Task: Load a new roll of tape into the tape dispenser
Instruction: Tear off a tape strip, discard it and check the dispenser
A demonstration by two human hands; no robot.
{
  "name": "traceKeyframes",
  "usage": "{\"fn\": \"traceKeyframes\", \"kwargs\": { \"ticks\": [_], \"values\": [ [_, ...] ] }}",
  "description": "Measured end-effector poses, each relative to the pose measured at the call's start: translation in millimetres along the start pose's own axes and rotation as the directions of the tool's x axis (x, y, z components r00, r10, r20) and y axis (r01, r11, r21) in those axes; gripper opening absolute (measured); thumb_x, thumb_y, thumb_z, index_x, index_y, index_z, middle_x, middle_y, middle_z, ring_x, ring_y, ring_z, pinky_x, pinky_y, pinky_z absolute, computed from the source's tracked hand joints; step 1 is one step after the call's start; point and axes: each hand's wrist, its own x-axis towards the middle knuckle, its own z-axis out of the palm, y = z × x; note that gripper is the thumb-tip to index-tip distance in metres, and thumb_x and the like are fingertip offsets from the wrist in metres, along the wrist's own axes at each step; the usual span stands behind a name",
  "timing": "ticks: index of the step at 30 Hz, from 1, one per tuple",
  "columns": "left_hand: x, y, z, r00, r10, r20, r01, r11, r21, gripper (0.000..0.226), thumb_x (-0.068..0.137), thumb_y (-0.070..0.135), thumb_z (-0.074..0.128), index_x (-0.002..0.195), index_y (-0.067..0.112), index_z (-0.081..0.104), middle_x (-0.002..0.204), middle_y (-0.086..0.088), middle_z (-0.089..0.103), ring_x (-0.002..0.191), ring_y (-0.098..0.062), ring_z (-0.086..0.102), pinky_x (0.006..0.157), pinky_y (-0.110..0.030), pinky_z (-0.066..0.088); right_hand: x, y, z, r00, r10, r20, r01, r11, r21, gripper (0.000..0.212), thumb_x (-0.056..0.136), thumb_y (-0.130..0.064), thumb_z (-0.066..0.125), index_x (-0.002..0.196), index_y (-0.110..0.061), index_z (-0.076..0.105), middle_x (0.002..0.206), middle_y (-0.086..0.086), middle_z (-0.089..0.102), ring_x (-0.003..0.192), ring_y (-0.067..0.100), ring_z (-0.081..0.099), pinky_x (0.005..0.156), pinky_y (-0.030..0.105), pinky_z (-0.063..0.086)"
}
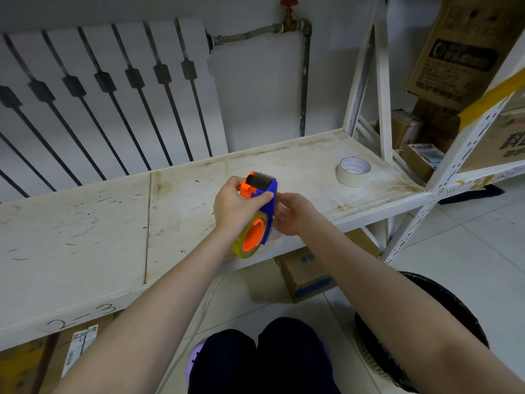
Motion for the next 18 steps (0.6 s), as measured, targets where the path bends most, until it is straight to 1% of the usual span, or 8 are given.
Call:
{"fn": "traceKeyframes", "kwargs": {
  "ticks": [3, 5, 8, 10, 12, 13, 15, 18],
  "values": [
    [6.8, 0.7, 2.8, 0.999, -0.052, 0.006, 0.052, 0.999, -0.017, 0.042, 0.070, 0.041, 0.077, 0.100, 0.022, 0.055, 0.085, 0.011, 0.054, 0.072, -0.005, 0.048, 0.054, -0.017, 0.034, 5.1, 4.9, -2.6, 0.964, -0.248, -0.100, 0.221, 0.948, -0.228, 0.035, 0.090, -0.007, 0.041, 0.122, -0.008, 0.055, 0.103, 0.005, 0.064, 0.104, 0.018, 0.060, 0.097, 0.036, 0.043],
    [13.0, 2.4, 3.9, 0.996, -0.092, 0.018, 0.092, 0.996, -0.021, 0.043, 0.068, 0.043, 0.077, 0.098, 0.022, 0.055, 0.081, 0.011, 0.054, 0.074, -0.007, 0.050, 0.055, -0.019, 0.036, -2.3, 13.6, -5.0, 0.934, -0.351, 0.061, 0.347, 0.855, -0.386, 0.045, 0.084, -0.006, 0.048, 0.129, -0.009, 0.045, 0.112, 0.007, 0.058, 0.106, 0.018, 0.056, 0.093, 0.036, 0.045],
    [24.5, 5.5, 5.3, 0.984, -0.173, 0.050, 0.175, 0.985, -0.017, 0.045, 0.064, 0.043, 0.078, 0.096, 0.021, 0.056, 0.082, 0.007, 0.058, 0.080, -0.015, 0.057, 0.060, -0.024, 0.042, -6.5, 30.9, -12.5, 0.872, -0.329, 0.363, 0.478, 0.731, -0.487, 0.079, 0.074, -0.006, 0.068, 0.137, -0.019, 0.022, 0.122, 0.002, 0.047, 0.102, 0.010, 0.053, 0.080, 0.025, 0.048],
    [31.7, 8.4, 6.7, 0.975, -0.212, 0.066, 0.213, 0.977, -0.003, 0.043, 0.060, 0.044, 0.079, 0.088, 0.020, 0.056, 0.075, 0.007, 0.057, 0.079, -0.018, 0.058, 0.067, -0.028, 0.045, 0.2, 43.9, -12.9, 0.829, -0.369, 0.420, 0.556, 0.629, -0.544, 0.098, 0.063, -0.020, 0.082, 0.136, -0.029, 0.018, 0.128, -0.001, 0.043, 0.112, 0.013, 0.051, 0.090, 0.032, 0.050],
    [36.6, 11.0, 8.6, 0.969, -0.234, 0.081, 0.234, 0.972, 0.016, 0.043, 0.058, 0.045, 0.080, 0.081, 0.019, 0.054, 0.074, 0.004, 0.058, 0.079, -0.021, 0.059, 0.070, -0.031, 0.046, 5.7, 56.5, -6.1, 0.804, -0.468, 0.368, 0.587, 0.517, -0.623, 0.114, 0.043, -0.045, 0.089, 0.134, -0.034, 0.021, 0.133, -0.002, 0.041, 0.123, 0.017, 0.045, 0.100, 0.041, 0.046],
    [38.8, 11.6, 10.1, 0.966, -0.246, 0.086, 0.245, 0.969, 0.021, 0.045, 0.058, 0.045, 0.080, 0.081, 0.018, 0.054, 0.077, 0.002, 0.060, 0.080, -0.022, 0.059, 0.071, -0.032, 0.047, 6.1, 60.5, -1.9, 0.800, -0.502, 0.330, 0.579, 0.500, -0.644, 0.122, 0.037, -0.052, 0.088, 0.136, -0.033, 0.019, 0.134, -0.002, 0.039, 0.126, 0.018, 0.042, 0.102, 0.042, 0.044],
    [41.8, 12.6, 12.5, 0.960, -0.264, 0.096, 0.263, 0.964, 0.022, 0.049, 0.057, 0.046, 0.080, 0.086, 0.015, 0.056, 0.083, -0.001, 0.063, 0.081, -0.022, 0.061, 0.074, -0.033, 0.048, 4.5, 63.6, 6.5, 0.807, -0.539, 0.239, 0.541, 0.516, -0.664, 0.126, 0.039, -0.050, 0.087, 0.141, -0.029, 0.014, 0.135, -0.001, 0.035, 0.127, 0.018, 0.038, 0.104, 0.041, 0.041],
    [48.1, 13.3, 14.6, 0.953, -0.279, 0.119, 0.280, 0.960, 0.009, 0.049, 0.058, 0.044, 0.082, 0.086, 0.013, 0.056, 0.077, 0.000, 0.059, 0.080, -0.022, 0.059, 0.071, -0.031, 0.047, 9.1, 59.9, 10.5, 0.808, -0.570, 0.147, 0.500, 0.532, -0.684, 0.108, 0.050, -0.039, 0.086, 0.137, -0.023, 0.024, 0.129, 0.000, 0.038, 0.123, 0.019, 0.039, 0.102, 0.041, 0.043]
  ]
}}
